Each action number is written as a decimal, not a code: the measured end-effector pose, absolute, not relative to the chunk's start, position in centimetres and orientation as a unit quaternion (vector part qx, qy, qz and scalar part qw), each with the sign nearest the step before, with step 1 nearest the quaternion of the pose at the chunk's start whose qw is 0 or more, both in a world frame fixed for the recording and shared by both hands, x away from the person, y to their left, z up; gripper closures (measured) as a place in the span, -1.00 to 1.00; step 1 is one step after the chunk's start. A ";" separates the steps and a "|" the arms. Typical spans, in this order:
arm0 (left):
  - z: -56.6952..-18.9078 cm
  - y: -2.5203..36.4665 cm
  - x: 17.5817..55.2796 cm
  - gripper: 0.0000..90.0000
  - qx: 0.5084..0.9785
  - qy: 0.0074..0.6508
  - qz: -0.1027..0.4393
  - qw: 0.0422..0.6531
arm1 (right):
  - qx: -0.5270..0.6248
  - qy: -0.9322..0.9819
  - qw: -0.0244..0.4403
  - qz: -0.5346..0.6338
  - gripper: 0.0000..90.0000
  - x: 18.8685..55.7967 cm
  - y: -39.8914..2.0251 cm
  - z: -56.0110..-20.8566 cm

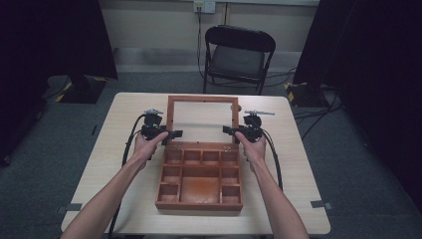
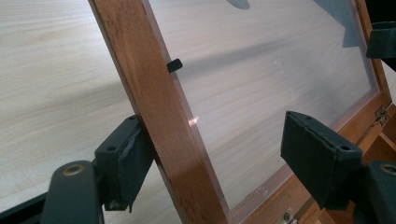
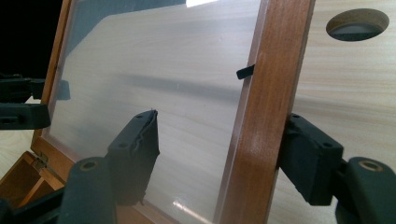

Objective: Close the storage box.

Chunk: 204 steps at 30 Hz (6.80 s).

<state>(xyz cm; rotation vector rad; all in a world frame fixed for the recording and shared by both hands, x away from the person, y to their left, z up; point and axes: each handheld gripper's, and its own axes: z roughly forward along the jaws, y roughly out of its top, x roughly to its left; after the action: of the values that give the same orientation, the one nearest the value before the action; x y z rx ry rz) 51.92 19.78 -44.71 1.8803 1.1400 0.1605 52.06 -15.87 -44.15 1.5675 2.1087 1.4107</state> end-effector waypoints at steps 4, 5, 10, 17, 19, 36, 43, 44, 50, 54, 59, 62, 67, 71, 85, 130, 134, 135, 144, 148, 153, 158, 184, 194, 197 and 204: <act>-44.5 19.8 52.1 -0.39 0.759 0.457 0.065 0.459 | 0.518 0.706 0.084 0.476 -0.33 51.6 -15.8 -43.7; -44.5 19.6 52.1 -0.38 0.757 0.459 0.069 0.460 | 0.516 0.707 0.086 0.476 -0.33 51.6 -15.8 -43.6; -44.0 19.7 51.8 -0.37 0.758 0.453 0.076 0.463 | 0.509 0.711 0.090 0.476 -0.28 51.2 -16.0 -43.2; -43.3 19.9 51.6 -0.30 0.752 0.443 0.081 0.482 | 0.500 0.707 0.092 0.492 -0.23 50.7 -16.2 -42.1; -42.9 19.8 51.6 -0.32 0.756 0.438 0.080 0.481 | 0.496 0.711 0.093 0.489 -0.22 50.6 -16.3 -41.7; -41.6 20.1 50.6 -0.16 0.761 0.420 0.098 0.485 | 0.477 0.723 0.097 0.490 -0.26 50.1 -16.3 -40.7; -40.4 20.5 50.0 -0.15 0.764 0.411 0.089 0.490 | 0.479 0.715 0.094 0.501 -0.19 50.0 -16.3 -39.9; -40.4 20.5 50.0 -0.15 0.764 0.411 0.089 0.490 | 0.479 0.715 0.094 0.501 -0.19 50.0 -16.3 -39.9; -39.7 20.6 49.0 -0.10 0.767 0.400 0.098 0.492 | 0.470 0.717 0.095 0.506 -0.13 49.4 -16.3 -39.6; -39.6 20.8 48.7 -0.11 0.763 0.396 0.094 0.502 | 0.467 0.718 0.094 0.507 -0.12 49.0 -16.3 -39.4; -39.3 21.0 48.2 -0.10 0.766 0.387 0.091 0.504 | 0.461 0.721 0.091 0.509 -0.13 48.3 -16.4 -39.2; -39.1 21.0 48.0 0.00 0.768 0.387 0.094 0.501 | 0.457 0.725 0.091 0.508 -0.13 48.1 -16.5 -39.1; -38.8 21.4 47.3 0.04 0.762 0.377 0.086 0.520 | 0.453 0.728 0.069 0.510 -0.14 47.1 -16.9 -38.8; -38.7 21.2 46.5 0.05 0.765 0.374 0.098 0.515 | 0.456 0.724 0.063 0.513 -0.15 46.6 -17.2 -38.8; -38.3 21.1 45.1 -0.03 0.763 0.377 0.104 0.515 | 0.457 0.731 0.072 0.502 -0.19 45.1 -17.1 -38.6; -39.7 21.6 40.8 -0.43 0.774 0.362 0.076 0.514 | 0.440 0.769 0.076 0.458 -0.50 41.4 -17.6 -39.7; -39.9 21.4 40.2 -0.45 0.774 0.364 0.087 0.511 | 0.443 0.770 0.071 0.453 -0.49 41.2 -17.9 -39.9; -39.9 21.4 40.1 -0.45 0.773 0.365 0.092 0.511 | 0.443 0.771 0.072 0.452 -0.49 41.1 -18.0 -40.0; -40.5 21.4 40.0 -0.61 0.774 0.365 0.090 0.509 | 0.452 0.773 0.062 0.441 -0.40 40.5 -18.9 -40.0; -40.5 21.4 39.9 -0.63 0.777 0.365 0.096 0.505 | 0.452 0.782 0.064 0.424 -0.34 40.3 -19.6 -40.2; -40.5 21.6 39.6 -0.66 0.777 0.366 0.100 0.503 | 0.474 0.776 0.079 0.408 -0.26 40.4 -21.2 -40.7; -40.7 21.7 39.3 -0.65 0.781 0.364 0.102 0.498 | 0.479 0.772 0.090 0.408 -0.23 40.6 -21.8 -40.6; -41.3 22.4 37.7 -0.64 0.781 0.359 0.103 0.500 | 0.358 0.792 0.082 0.487 0.15 40.2 -15.2 -31.7; -41.4 22.2 37.6 -0.63 0.786 0.350 0.109 0.498 | 0.274 0.824 -0.014 0.495 0.45 39.5 -11.4 -31.0; -41.7 21.9 37.5 -0.62 0.789 0.350 0.103 0.494 | 0.255 0.840 -0.029 0.477 0.49 39.2 -10.3 -31.4; -41.7 22.0 37.3 -0.62 0.787 0.349 0.102 0.498 | 0.231 0.849 -0.073 0.469 0.65 39.4 -8.9 -32.6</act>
<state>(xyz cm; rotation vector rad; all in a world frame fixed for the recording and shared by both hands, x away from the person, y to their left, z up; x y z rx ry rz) 37.33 22.05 -41.67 1.9058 0.8442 0.2457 39.36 -8.89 -32.63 0.7626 2.8006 1.5449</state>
